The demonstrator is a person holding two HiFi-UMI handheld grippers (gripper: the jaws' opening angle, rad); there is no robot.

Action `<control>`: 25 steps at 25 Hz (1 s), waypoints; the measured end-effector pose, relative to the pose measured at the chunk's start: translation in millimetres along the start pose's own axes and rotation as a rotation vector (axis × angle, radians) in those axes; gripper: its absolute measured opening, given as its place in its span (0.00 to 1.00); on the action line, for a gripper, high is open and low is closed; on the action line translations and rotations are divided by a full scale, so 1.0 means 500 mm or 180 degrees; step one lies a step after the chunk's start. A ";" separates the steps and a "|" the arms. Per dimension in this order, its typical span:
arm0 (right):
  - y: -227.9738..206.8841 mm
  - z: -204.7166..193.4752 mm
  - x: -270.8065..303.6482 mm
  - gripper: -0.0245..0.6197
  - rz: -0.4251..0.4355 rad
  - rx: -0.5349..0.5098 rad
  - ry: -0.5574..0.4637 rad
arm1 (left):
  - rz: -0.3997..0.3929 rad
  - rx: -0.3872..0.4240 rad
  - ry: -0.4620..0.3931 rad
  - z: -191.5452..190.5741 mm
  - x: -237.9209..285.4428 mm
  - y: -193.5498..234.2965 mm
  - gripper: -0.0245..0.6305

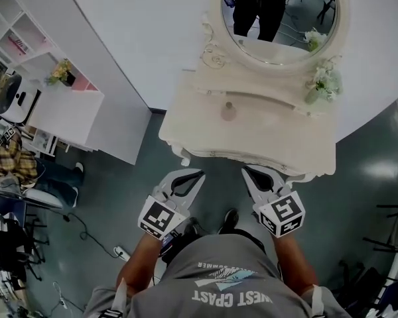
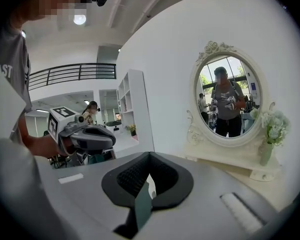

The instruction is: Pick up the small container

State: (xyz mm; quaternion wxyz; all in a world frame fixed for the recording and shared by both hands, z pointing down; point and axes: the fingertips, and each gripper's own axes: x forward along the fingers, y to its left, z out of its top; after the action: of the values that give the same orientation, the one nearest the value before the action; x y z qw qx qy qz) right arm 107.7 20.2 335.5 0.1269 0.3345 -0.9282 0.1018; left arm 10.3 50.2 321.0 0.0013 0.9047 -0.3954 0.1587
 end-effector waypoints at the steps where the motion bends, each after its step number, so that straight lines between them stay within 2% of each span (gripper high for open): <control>1: -0.013 -0.001 0.001 0.04 0.0033 0.0009 -0.0008 | 0.0038 0.0010 0.0024 0.003 0.011 0.002 0.04; 6: -0.058 -0.015 0.013 0.04 0.0142 0.0054 0.0017 | 0.0214 -0.0102 0.0052 0.017 0.040 0.018 0.04; 9: -0.067 -0.014 0.027 0.04 0.0168 0.0082 0.0030 | 0.0250 0.0015 0.0103 0.017 0.046 0.041 0.04; 12: -0.069 -0.017 0.044 0.04 0.0165 0.0061 0.0089 | 0.0264 -0.0031 0.0101 0.010 0.055 0.072 0.04; 25: -0.149 -0.017 0.124 0.04 -0.0301 0.0109 0.0286 | -0.0089 -0.0047 -0.0060 -0.019 0.180 0.224 0.04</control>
State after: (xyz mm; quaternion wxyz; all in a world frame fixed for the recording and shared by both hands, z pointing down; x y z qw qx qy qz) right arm 111.3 -70.7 370.1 0.1674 0.3753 -0.9029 0.1264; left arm -15.2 -89.8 342.2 0.0064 0.9115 -0.3839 0.1472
